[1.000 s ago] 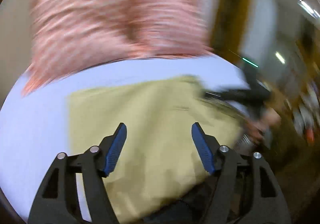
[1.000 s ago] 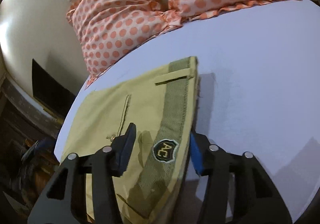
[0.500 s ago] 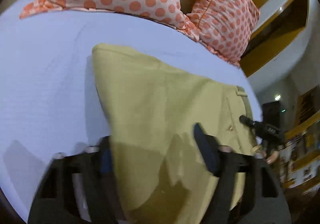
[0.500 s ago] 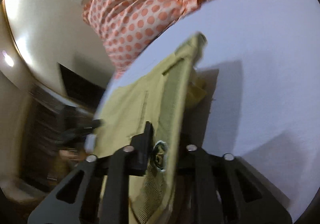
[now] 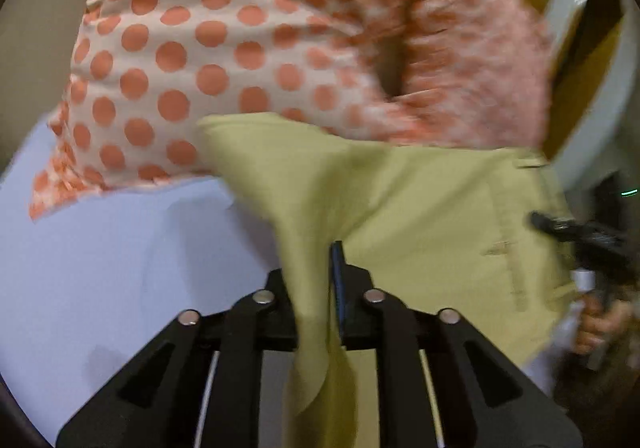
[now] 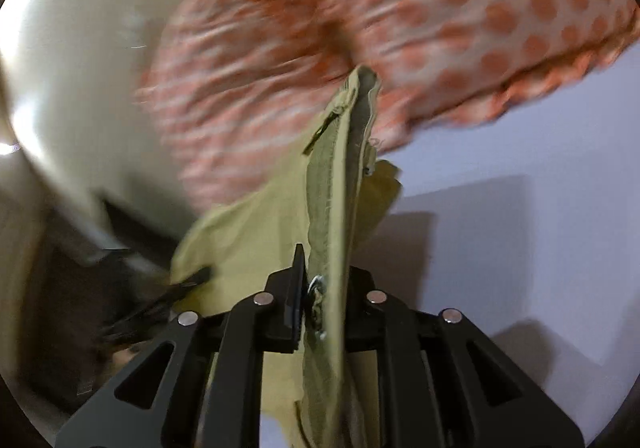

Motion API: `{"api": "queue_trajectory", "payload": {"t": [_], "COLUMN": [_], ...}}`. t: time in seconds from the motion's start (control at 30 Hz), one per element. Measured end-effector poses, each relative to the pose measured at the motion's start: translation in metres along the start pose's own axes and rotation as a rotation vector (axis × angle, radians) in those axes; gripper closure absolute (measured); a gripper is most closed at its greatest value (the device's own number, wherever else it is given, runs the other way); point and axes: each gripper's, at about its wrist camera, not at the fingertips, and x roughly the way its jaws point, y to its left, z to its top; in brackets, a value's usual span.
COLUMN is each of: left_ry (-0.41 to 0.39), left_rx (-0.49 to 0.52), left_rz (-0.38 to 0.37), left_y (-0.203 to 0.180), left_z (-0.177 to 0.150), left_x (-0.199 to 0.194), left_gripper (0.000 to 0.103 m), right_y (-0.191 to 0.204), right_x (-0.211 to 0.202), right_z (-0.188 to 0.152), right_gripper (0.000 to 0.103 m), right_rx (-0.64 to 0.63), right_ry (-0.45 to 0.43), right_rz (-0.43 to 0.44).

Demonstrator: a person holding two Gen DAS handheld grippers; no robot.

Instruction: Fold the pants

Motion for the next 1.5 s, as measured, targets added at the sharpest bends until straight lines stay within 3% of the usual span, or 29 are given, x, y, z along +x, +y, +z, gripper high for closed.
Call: {"api": "queue_trajectory", "payload": {"t": [0.03,0.07,0.1,0.13,0.17,0.23,0.33,0.43,0.5,0.57,0.63,0.7,0.73,0.77,0.8,0.83,0.97,1.07,1.2,1.33,1.5], "left_ry": [0.028,0.048,0.043,0.004,-0.017,-0.058,-0.017,0.105,0.161,0.124,0.124,0.128,0.120,0.099,0.062,0.040,0.064,0.112,0.136,0.114,0.080], "left_rx": [0.011,0.014,0.002,-0.016,-0.018,-0.027,-0.052,-0.087,-0.117,-0.127,-0.124,-0.101,-0.077,-0.048,-0.013,0.009,0.027,0.024,0.011,-0.005,0.001], "left_rz": [0.091,0.129,0.109,0.085,0.075,-0.022,-0.188,-0.239,-0.209,-0.194,-0.124,-0.063,-0.037,0.000,0.057,0.097,0.166,0.201,0.229,0.237,0.236], "left_y": [0.000,0.001,0.005,0.011,0.013,0.014,0.003,-0.010,-0.010,-0.010,-0.013,-0.023,-0.027,-0.032,-0.040,-0.045,-0.050,-0.054,-0.054,-0.052,-0.054], "left_z": [0.002,0.001,-0.002,-0.009,-0.013,-0.025,-0.036,-0.041,-0.045,-0.042,-0.040,-0.050,-0.056,-0.065,-0.081,-0.095,-0.148,-0.176,-0.189,-0.191,-0.200], "left_x": [0.014,0.018,0.014,-0.001,-0.010,-0.032,-0.035,-0.004,0.019,0.023,0.022,0.003,-0.008,-0.021,-0.043,-0.058,-0.093,-0.088,-0.078,-0.079,-0.084], "left_gripper": [0.088,0.088,0.086,0.086,0.081,0.069,0.062,0.052,0.053,0.053,0.053,0.037,0.030,0.017,0.004,0.002,0.002,0.002,0.002,0.002,0.002], "right_y": [-0.003,-0.006,-0.010,-0.011,-0.011,-0.006,0.007,0.009,0.007,0.009,0.017,0.039,0.055,0.072,0.078,0.089,0.107,0.105,0.097,0.092,0.090], "right_x": [0.008,0.013,0.010,0.001,-0.015,-0.028,-0.009,0.023,0.029,0.031,0.031,0.020,0.008,-0.007,-0.021,-0.034,-0.045,-0.034,-0.025,-0.018,-0.020], "right_z": [0.004,0.007,0.008,0.006,0.003,-0.002,-0.008,-0.018,-0.022,-0.020,-0.020,-0.032,-0.043,-0.059,-0.073,-0.092,-0.162,-0.188,-0.197,-0.202,-0.206], "right_gripper": [0.077,0.076,0.075,0.073,0.062,0.049,0.043,0.029,0.028,0.026,0.026,0.022,0.013,0.001,0.001,0.001,0.001,0.001,0.001,0.001,0.001], "right_rx": [-0.018,-0.040,-0.058,-0.066,-0.068,-0.068,-0.071,-0.055,-0.041,-0.029,-0.047,-0.141,-0.206,-0.271,-0.314,-0.358,-0.449,-0.451,-0.401,-0.384,-0.351], "right_ry": [0.001,0.005,0.006,-0.017,-0.068,-0.086,0.029,0.146,0.149,0.143,0.159,0.125,0.087,0.043,0.008,-0.025,0.005,0.057,0.106,0.128,0.124], "right_rz": [-0.094,-0.207,-0.308,-0.312,-0.267,-0.179,-0.068,-0.092,-0.122,-0.131,-0.186,-0.308,-0.335,-0.346,-0.360,-0.383,-0.518,-0.597,-0.601,-0.649,-0.636]}}
